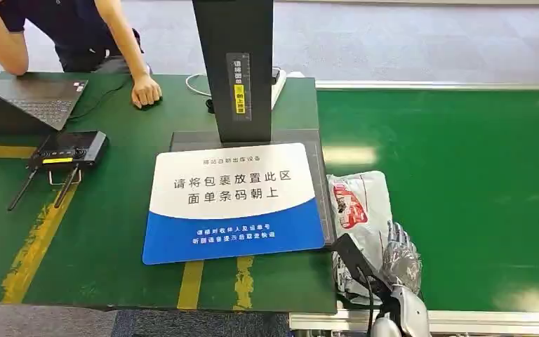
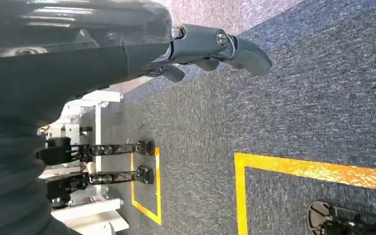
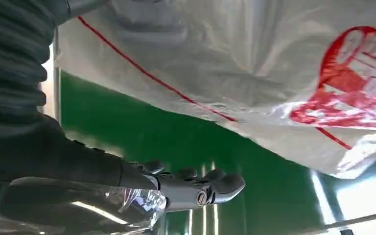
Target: Moved the parcel from conveyor to table for the left to box.
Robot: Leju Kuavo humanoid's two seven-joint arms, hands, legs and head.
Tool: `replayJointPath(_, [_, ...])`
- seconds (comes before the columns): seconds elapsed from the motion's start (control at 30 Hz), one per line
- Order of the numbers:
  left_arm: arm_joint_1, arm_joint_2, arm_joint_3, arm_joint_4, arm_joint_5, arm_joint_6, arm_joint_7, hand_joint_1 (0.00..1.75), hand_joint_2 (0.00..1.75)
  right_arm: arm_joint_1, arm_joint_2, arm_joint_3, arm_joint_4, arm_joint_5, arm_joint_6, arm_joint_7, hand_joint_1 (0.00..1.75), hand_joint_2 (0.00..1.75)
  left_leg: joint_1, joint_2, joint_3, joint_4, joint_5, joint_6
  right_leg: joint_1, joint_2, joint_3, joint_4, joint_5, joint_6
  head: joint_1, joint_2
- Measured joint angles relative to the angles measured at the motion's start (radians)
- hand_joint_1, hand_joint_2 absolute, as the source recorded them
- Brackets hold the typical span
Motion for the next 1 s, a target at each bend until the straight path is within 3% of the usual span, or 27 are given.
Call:
replayJointPath(0.37, [0.0, 0.001, 0.008, 0.0, -0.01, 0.0, 0.003, 0.0, 1.75, -0.029, 0.0, -0.027, 0.057, 0.17, 0.078, 0.138, 0.0, 1.75, 0.0, 0.0, 0.0, 0.0, 0.0, 0.0, 0.0, 0.0, 0.0, 0.0, 0.0, 0.0, 0.0, 0.0])
replayJointPath(0.4, [0.0, 0.001, 0.008, 0.0, -0.01, -0.002, 0.003, 0.0, 1.75, -0.032, 0.0, -0.029, 0.059, 0.176, 0.081, 0.141, 0.16, 1.75, 0.0, 0.0, 0.0, 0.0, 0.0, 0.0, 0.0, 0.0, 0.0, 0.0, 0.0, 0.0, 0.0, 0.0])
replayJointPath(0.43, [0.0, 0.001, 0.009, 0.0, -0.01, -0.002, 0.003, 0.0, 1.75, -0.034, 0.0, -0.029, 0.062, 0.18, 0.084, 0.143, 1.29, 1.75, 0.0, 0.0, 0.0, 0.0, 0.0, 0.0, 0.0, 0.0, 0.001, 0.0, 0.0, 0.0, 0.0, 0.0])
replayJointPath(0.5, [0.001, 0.001, 0.009, 0.0, -0.01, -0.002, 0.003, 0.0, 1.75, -0.038, 0.0, -0.033, 0.066, 0.185, 0.089, 0.146, 1.62, 1.75, 0.0, 0.0, 0.0, 0.0, 0.0, 0.0, 0.0, 0.0, 0.001, 0.0, 0.0, 0.0, 0.0, 0.0])
replayJointPath(0.73, [0.0, 0.001, 0.013, 0.0, -0.008, -0.003, 0.002, 0.0, 1.75, -0.041, 0.0, -0.041, 0.081, 0.199, 0.096, 0.14, 1.69, 1.75, 0.0, 0.0, 0.0, 0.0, 0.0, 0.0, 0.0, 0.0, 0.001, 0.0, 0.0, 0.0, 0.0, 0.0])
replayJointPath(1.0, [0.001, 0.001, 0.017, 0.0, -0.005, -0.003, 0.001, 0.0, 1.75, -0.052, 0.001, -0.042, 0.09, 0.199, 0.094, 0.122, 1.66, 1.75, 0.0, 0.0, 0.0, 0.0, 0.0, 0.0, 0.0, 0.0, 0.0, 0.0, 0.0, 0.0, 0.0, 0.0])
